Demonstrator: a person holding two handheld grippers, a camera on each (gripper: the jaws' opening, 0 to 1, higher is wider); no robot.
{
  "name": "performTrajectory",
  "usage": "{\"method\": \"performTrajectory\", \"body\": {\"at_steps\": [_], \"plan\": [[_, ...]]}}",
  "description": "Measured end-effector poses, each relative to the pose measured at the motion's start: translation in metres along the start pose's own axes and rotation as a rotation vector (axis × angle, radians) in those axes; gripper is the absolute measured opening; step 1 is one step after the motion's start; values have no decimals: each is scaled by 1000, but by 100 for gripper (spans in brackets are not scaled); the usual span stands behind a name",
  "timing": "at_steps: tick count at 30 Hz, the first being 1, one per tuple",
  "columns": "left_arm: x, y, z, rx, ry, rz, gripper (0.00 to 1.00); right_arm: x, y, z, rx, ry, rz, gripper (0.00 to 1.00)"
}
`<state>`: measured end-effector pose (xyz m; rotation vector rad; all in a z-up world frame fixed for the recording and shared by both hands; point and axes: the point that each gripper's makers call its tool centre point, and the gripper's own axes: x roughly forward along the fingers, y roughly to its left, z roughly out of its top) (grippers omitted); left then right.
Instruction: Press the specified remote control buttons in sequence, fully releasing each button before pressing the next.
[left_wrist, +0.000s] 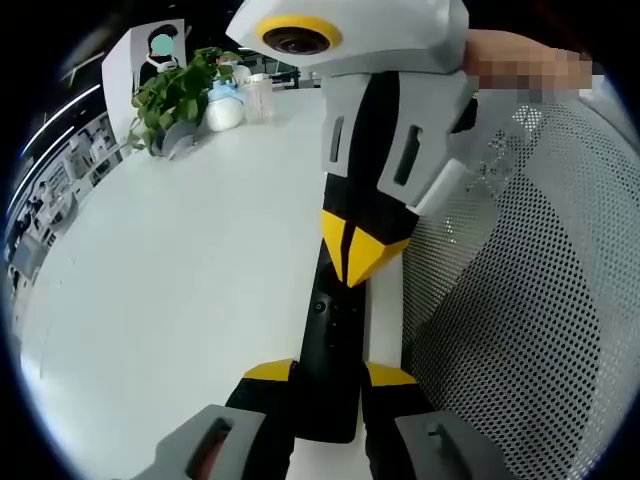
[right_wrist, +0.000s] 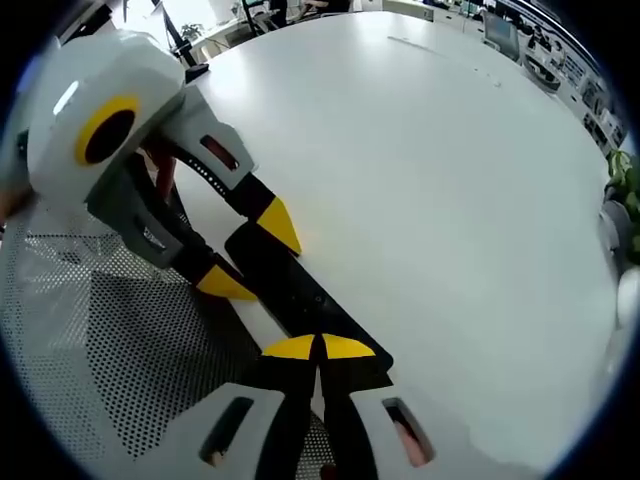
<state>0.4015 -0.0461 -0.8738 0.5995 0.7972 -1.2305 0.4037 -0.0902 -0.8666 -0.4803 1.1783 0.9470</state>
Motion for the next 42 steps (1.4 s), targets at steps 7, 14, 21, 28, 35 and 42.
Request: {"method": "performTrajectory", "body": {"at_steps": [7,14,21,28,35,42], "plan": [[0,0,0,-2,-3,0,25,-1,1,0,-68,-11,-9,0],[0,0,0,-2,-3,0,25,-1,0,-2,-57,-3,-3,0],[0,0,0,-3,-4,0,25,-2,2,-4,-76,2,-1,0],[0,0,0,-3,-4,1,25,0,4,-5,-134,4,-8,0],[0,0,0,-2,-3,0,25,0,2,-4,-133,1,3,0],[0,0,0,-2,-6,0,25,0,3,-4,-133,11,-2,0]]}}
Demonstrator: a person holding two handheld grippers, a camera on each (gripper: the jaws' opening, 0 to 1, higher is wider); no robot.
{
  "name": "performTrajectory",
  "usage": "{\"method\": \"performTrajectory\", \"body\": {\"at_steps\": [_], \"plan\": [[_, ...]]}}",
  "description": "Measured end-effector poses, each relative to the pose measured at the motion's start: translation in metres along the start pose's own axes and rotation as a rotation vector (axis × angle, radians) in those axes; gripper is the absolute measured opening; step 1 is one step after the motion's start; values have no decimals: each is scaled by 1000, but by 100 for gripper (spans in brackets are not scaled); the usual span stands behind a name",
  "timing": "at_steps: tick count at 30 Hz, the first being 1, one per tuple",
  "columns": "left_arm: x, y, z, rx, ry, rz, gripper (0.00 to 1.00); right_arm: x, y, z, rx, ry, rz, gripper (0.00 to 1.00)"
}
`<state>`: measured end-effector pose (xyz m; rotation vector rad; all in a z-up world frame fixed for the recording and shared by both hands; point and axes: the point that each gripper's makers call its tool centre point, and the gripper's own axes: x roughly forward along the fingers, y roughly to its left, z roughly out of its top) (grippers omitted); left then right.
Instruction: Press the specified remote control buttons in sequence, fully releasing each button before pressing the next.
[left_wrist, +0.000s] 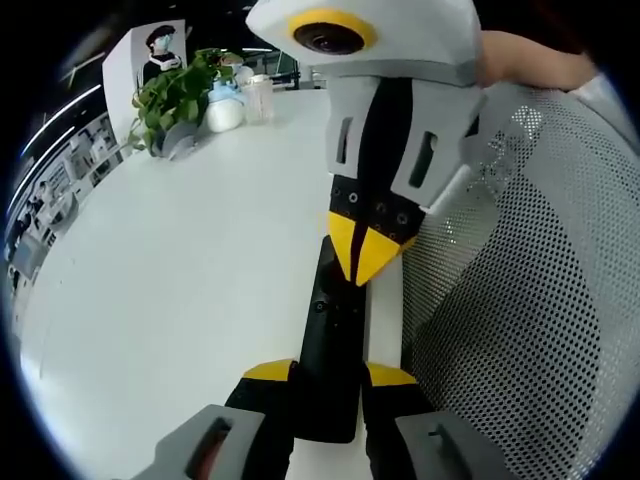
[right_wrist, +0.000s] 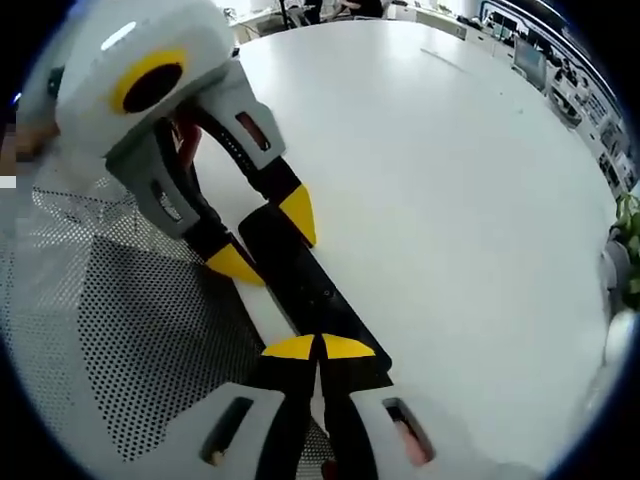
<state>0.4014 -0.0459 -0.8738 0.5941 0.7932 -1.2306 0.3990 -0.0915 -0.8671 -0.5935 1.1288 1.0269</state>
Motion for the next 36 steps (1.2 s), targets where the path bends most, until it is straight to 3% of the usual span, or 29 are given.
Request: {"method": "performTrajectory", "body": {"at_steps": [9,16,24,36], "plan": [[0,0,0,5,6,-2,25,0,-1,0,25,3,1,0],[0,0,0,6,13,-2,25,0,1,-1,-83,-16,-2,0],[0,0,0,5,11,-3,25,0,-2,0,-8,9,12,0],[1,0,0,10,11,-4,25,0,-1,0,6,21,11,0]]}}
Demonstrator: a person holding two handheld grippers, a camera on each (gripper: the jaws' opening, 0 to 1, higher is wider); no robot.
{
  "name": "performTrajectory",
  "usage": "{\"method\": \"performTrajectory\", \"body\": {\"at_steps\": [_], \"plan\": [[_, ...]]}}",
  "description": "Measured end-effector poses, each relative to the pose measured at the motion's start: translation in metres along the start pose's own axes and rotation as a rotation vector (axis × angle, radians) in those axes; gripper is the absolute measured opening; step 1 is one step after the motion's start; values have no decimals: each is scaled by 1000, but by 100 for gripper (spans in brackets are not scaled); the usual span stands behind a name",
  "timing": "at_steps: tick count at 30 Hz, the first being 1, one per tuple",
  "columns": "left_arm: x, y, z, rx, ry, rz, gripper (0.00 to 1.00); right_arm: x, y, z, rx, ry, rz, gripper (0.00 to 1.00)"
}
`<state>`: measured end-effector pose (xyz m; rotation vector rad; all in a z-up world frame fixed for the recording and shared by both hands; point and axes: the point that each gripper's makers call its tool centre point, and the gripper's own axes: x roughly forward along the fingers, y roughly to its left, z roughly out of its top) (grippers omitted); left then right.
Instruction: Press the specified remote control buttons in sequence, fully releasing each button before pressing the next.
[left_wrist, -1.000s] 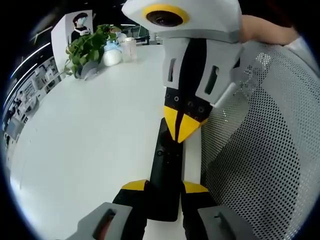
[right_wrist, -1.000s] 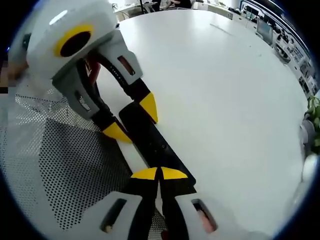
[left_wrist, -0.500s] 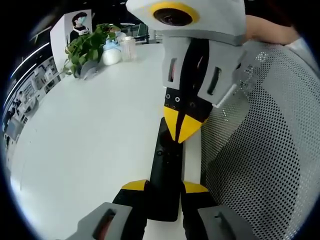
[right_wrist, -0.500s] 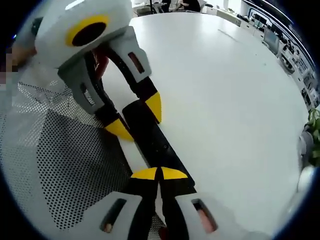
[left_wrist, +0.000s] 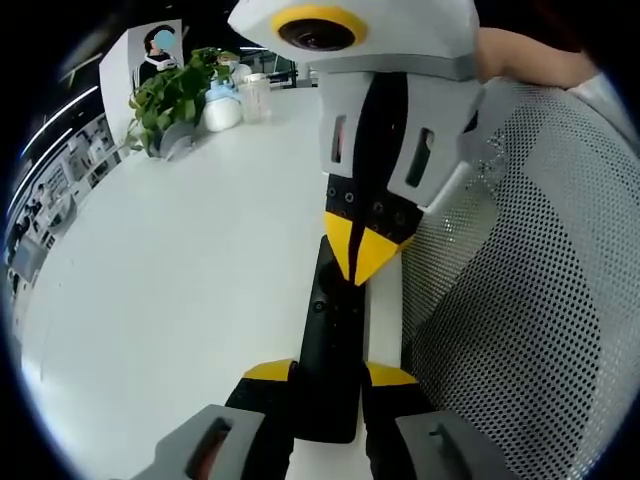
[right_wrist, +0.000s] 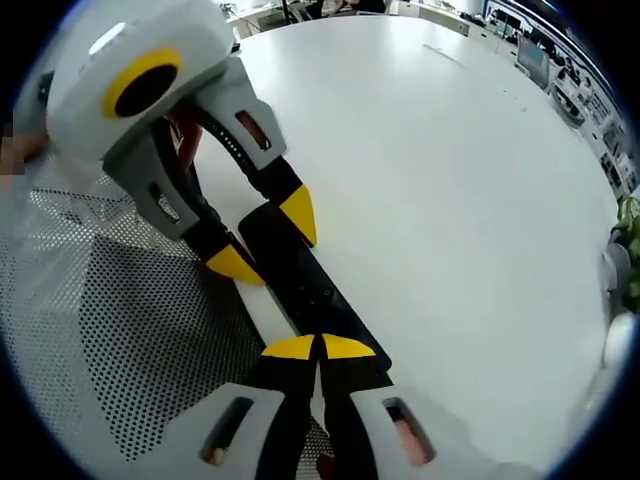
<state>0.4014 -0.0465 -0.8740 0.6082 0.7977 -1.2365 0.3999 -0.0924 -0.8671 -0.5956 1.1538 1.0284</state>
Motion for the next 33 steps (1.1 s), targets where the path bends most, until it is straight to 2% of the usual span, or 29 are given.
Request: {"method": "performTrajectory", "body": {"at_steps": [33], "plan": [[0,1,1,-1,-6,3,25,-1,-8,2,-31,9,-61,0]]}}
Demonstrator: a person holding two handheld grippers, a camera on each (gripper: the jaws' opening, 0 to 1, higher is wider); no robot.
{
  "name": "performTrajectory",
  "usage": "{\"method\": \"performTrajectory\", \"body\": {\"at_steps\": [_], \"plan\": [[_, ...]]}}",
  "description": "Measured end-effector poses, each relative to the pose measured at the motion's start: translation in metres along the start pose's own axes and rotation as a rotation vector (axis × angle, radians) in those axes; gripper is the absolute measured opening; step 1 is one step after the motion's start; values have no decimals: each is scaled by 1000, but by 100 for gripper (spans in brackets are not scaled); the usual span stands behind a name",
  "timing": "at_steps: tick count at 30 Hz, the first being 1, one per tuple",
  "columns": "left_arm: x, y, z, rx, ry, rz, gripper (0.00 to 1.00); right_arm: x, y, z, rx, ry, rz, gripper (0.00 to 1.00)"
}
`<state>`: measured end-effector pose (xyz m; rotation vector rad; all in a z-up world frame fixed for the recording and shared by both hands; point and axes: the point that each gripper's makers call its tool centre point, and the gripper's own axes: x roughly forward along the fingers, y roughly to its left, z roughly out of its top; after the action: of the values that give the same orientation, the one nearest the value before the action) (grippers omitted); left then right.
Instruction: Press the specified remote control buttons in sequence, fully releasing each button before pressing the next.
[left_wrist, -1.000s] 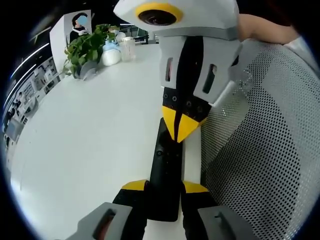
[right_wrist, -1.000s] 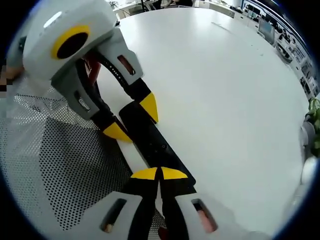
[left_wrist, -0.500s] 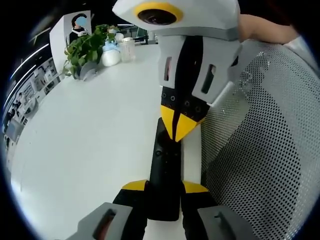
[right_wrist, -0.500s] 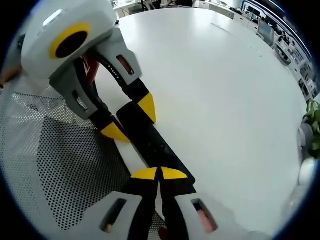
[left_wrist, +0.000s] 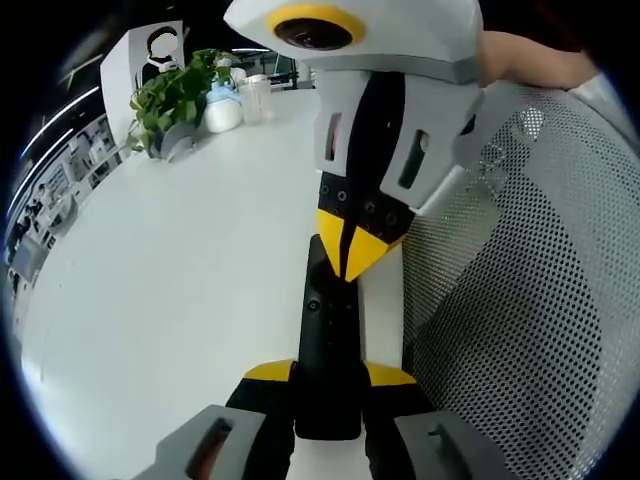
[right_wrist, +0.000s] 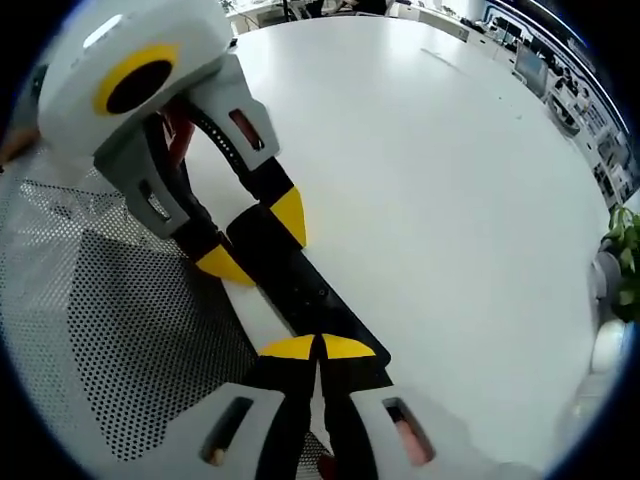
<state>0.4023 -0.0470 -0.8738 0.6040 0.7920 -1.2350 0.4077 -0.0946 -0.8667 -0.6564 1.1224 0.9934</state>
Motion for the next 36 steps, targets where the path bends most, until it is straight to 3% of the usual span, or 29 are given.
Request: {"method": "performTrajectory", "body": {"at_steps": [8,12,20,28,36], "plan": [[0,0,0,0,2,0,25,1,-1,-1,49,-22,13,0],[1,0,1,-2,-3,0,25,1,1,-1,-8,-28,7,0],[1,0,1,-7,-8,3,25,1,-1,-1,29,-44,29,0],[1,0,1,-8,-9,4,25,1,1,0,-44,-39,18,0],[1,0,1,-9,-12,4,25,0,-1,-1,19,-26,25,0]]}}
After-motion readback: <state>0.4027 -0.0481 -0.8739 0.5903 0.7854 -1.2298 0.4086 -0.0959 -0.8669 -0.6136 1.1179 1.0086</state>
